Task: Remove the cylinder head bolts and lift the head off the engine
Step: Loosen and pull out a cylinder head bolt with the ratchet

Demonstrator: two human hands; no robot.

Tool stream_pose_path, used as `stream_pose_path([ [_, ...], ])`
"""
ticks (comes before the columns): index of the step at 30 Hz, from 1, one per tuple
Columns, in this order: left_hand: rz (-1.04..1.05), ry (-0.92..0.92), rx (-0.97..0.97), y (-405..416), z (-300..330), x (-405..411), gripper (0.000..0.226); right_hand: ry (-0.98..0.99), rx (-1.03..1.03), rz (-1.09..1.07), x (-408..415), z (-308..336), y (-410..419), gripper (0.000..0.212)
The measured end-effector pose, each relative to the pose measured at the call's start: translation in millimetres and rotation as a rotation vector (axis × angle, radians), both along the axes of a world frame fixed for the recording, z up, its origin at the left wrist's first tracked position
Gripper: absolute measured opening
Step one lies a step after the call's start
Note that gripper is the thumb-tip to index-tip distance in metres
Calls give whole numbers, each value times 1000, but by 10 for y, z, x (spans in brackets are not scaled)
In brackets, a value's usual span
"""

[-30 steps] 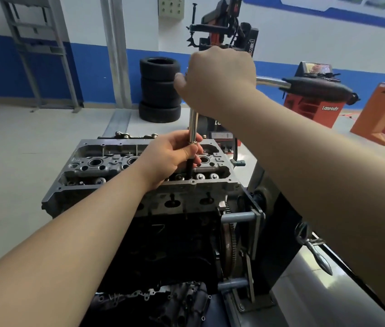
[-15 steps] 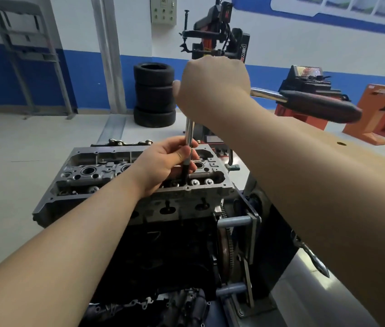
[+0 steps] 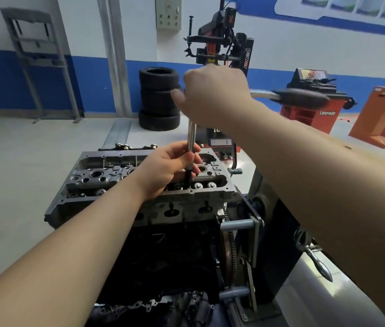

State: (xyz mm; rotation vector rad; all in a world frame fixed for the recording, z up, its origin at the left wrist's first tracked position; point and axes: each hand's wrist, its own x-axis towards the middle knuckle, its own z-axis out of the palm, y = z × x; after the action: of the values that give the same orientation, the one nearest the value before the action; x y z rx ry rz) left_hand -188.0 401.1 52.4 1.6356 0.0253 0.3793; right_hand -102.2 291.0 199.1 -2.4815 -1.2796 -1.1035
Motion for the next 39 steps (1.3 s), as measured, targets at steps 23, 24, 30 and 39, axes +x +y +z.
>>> stream_pose_path([
  [23, 40, -42, -73, 8, 19, -43, 27, 0, 31, 153, 25, 3, 61, 44],
  [24, 43, -31, -53, 1, 21, -43, 29, 124, 56, 235, 79, 15, 21, 39],
  [30, 93, -49, 40, -55, 21, -32, 34, 80, 46, 56, 73, 21, -40, 38],
  [39, 109, -40, 74, -35, 37, -78, 38, 13, 4, 178, -62, 31, 23, 30],
])
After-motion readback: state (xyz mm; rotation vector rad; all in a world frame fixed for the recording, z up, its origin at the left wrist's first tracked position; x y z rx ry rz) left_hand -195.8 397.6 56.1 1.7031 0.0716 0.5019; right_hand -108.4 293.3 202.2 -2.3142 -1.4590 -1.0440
